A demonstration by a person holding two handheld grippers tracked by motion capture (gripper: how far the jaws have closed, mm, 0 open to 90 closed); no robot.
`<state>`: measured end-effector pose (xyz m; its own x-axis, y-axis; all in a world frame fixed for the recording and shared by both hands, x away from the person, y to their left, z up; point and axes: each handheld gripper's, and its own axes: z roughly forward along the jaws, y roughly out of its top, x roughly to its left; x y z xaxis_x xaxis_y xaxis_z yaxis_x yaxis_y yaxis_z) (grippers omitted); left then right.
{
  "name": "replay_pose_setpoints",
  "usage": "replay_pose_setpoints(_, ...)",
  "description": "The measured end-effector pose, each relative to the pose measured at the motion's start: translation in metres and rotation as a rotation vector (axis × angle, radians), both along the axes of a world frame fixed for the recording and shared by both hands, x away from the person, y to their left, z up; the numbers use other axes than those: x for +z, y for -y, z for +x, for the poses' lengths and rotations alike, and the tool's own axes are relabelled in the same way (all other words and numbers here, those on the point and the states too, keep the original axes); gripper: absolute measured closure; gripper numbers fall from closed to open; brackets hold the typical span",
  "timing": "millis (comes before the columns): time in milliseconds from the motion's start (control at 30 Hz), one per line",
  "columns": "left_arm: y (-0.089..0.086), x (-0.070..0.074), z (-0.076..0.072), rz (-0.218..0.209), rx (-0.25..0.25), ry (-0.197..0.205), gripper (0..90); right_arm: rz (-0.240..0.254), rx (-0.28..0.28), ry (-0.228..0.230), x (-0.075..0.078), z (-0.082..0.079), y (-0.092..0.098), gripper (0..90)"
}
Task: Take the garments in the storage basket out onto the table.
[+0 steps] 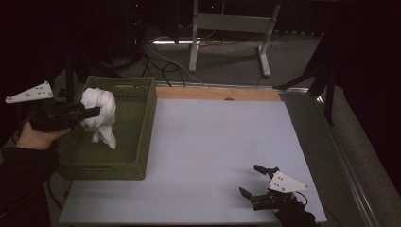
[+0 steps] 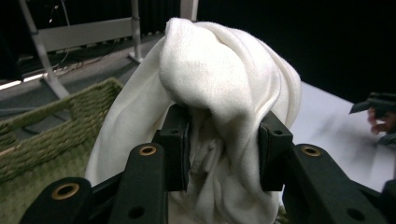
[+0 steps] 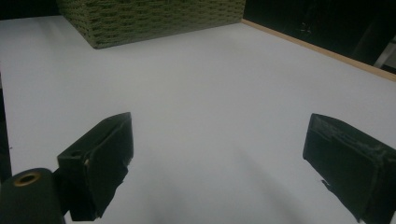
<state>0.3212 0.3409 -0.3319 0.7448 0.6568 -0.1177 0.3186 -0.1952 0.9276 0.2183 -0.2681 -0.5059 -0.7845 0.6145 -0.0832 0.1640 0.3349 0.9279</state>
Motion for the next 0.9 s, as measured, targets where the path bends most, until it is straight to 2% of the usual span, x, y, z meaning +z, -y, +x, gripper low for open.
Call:
replay_pose_setpoints(100, 0.002, 0.004, -0.001, -0.007, -0.008, 0.007, 64.2, 0.002, 0.0, 0.003, 0.0, 0.0, 0.0, 8.6)
replay_pose_setpoints(367, 0.014, 0.014, -0.001, -0.057, -0.03, 0.014, 64.1, -0.003, 0.0, 0.003, 0.001, 0.0, 0.0, 8.5)
replay_pose_setpoints(500, 0.021, 0.018, -0.001, -0.061, -0.044, 0.021, 64.1, -0.006, -0.001, 0.009, 0.001, -0.001, 0.0, 8.5)
replay_pose_setpoints(900, 0.056, 0.035, 0.005, -0.073, -0.118, 0.045, 64.1, -0.005, -0.01, 0.01, 0.001, -0.001, 0.001, 8.6)
